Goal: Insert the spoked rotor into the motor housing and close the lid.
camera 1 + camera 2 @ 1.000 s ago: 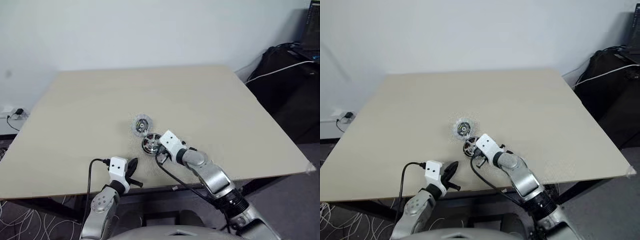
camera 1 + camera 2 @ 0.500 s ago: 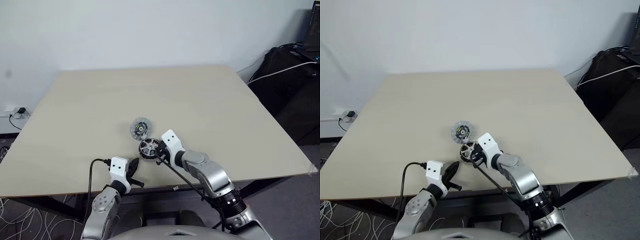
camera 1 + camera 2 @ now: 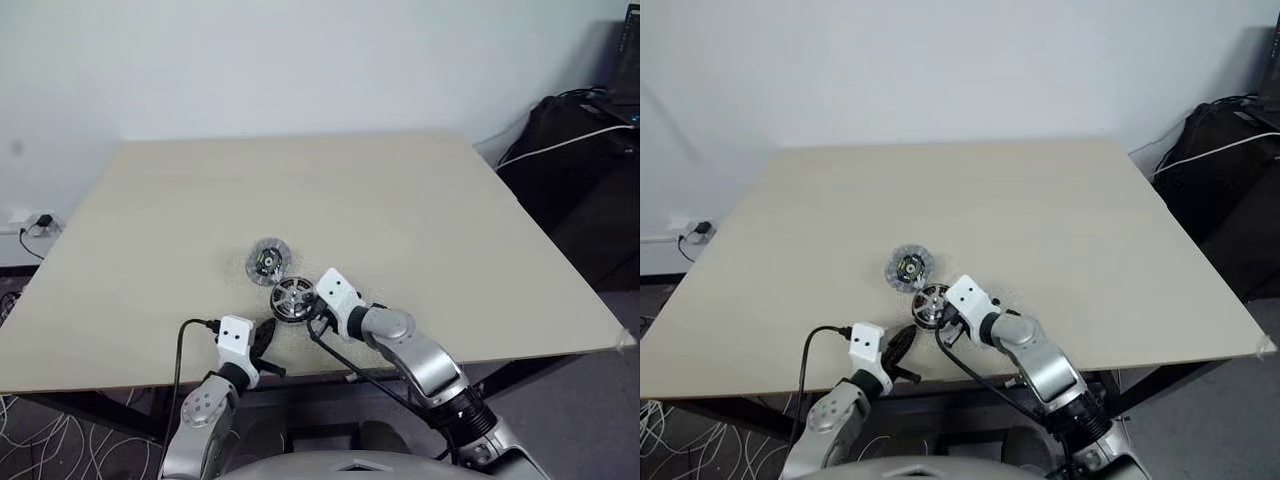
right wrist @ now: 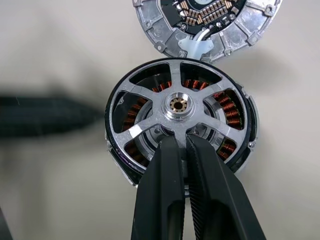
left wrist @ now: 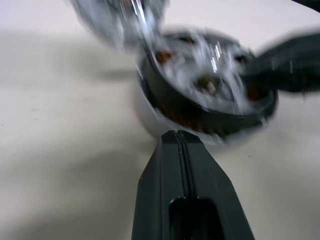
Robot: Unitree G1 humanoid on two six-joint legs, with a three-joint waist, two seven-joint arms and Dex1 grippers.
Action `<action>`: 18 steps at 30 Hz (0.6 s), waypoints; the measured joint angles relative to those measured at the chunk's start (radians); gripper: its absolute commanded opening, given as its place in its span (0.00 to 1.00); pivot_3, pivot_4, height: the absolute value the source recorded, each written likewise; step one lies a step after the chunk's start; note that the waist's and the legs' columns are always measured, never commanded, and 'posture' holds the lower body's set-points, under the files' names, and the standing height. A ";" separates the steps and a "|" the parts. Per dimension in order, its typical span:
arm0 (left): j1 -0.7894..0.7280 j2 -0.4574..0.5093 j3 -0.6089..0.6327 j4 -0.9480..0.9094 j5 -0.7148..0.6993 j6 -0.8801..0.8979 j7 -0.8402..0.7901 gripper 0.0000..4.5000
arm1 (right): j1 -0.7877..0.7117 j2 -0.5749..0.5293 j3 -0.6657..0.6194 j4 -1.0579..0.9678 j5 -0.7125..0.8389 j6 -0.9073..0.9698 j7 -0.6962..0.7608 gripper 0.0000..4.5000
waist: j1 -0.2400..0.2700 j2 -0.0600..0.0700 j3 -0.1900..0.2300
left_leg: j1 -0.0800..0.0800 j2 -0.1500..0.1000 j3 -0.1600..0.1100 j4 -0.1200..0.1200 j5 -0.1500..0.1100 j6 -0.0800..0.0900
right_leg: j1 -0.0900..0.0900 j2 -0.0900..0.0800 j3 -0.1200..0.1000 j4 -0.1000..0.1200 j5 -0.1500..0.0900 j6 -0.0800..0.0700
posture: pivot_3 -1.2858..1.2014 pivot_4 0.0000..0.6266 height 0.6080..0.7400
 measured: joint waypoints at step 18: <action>-0.001 0.000 -0.001 0.000 0.000 0.000 -0.003 0.00 | -0.002 0.129 -0.157 -0.032 0.133 0.188 0.006 0.01 | -0.005 0.000 -0.001 | 0.001 0.002 0.000 0.000 0.000 0.000 | 0.000 0.001 0.000 0.001 0.001 -0.001 | 0.52 0.00 1.00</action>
